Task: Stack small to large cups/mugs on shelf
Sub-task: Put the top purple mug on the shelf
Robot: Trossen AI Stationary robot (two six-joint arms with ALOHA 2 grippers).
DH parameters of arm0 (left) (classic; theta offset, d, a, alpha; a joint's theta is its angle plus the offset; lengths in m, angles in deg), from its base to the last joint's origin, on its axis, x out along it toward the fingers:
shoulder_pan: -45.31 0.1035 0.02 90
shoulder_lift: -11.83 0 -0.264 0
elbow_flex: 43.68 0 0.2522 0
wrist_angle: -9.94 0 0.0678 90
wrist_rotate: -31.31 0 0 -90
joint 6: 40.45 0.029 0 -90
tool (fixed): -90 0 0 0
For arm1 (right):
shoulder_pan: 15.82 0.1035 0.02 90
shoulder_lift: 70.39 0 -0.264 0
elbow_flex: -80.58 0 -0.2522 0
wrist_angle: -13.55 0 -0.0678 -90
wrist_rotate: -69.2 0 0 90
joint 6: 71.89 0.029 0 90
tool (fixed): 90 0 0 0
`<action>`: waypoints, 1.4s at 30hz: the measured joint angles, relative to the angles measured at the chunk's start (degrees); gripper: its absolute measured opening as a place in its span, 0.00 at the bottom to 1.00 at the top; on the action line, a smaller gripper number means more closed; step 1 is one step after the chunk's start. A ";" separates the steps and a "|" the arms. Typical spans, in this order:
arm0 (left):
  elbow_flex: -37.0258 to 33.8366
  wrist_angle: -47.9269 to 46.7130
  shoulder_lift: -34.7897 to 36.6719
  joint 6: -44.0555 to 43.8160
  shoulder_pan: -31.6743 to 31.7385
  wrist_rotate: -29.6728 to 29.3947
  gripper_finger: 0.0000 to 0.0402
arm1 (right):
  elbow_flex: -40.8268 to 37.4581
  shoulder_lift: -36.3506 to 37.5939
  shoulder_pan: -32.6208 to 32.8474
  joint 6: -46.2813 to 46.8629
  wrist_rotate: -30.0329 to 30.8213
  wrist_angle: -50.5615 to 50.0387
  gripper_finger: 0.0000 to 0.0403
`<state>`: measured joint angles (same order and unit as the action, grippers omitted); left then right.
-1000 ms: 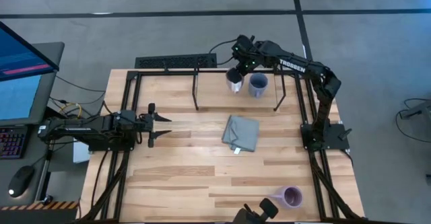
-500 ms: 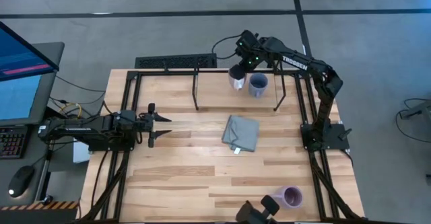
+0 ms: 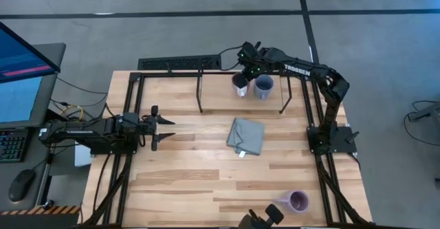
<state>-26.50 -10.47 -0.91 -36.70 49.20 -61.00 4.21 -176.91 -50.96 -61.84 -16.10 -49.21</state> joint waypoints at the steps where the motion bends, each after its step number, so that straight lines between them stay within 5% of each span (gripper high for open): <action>1: 0.00 -0.01 0.00 -0.01 0.01 0.00 0.50 | -0.07 0.02 0.03 0.24 -0.09 0.11 0.06; 21: 0.04 -0.33 -0.02 0.00 0.00 0.11 0.50 | -0.05 0.08 1.96 6.54 4.15 -2.85 0.07; 42: 0.07 -0.42 -0.02 -1.44 -0.01 0.59 0.50 | -0.10 0.08 3.81 3.41 4.45 -4.11 0.09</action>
<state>-26.43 -10.89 -0.93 -38.14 49.19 -60.40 4.12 -176.82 -47.15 -58.43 -11.65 -53.32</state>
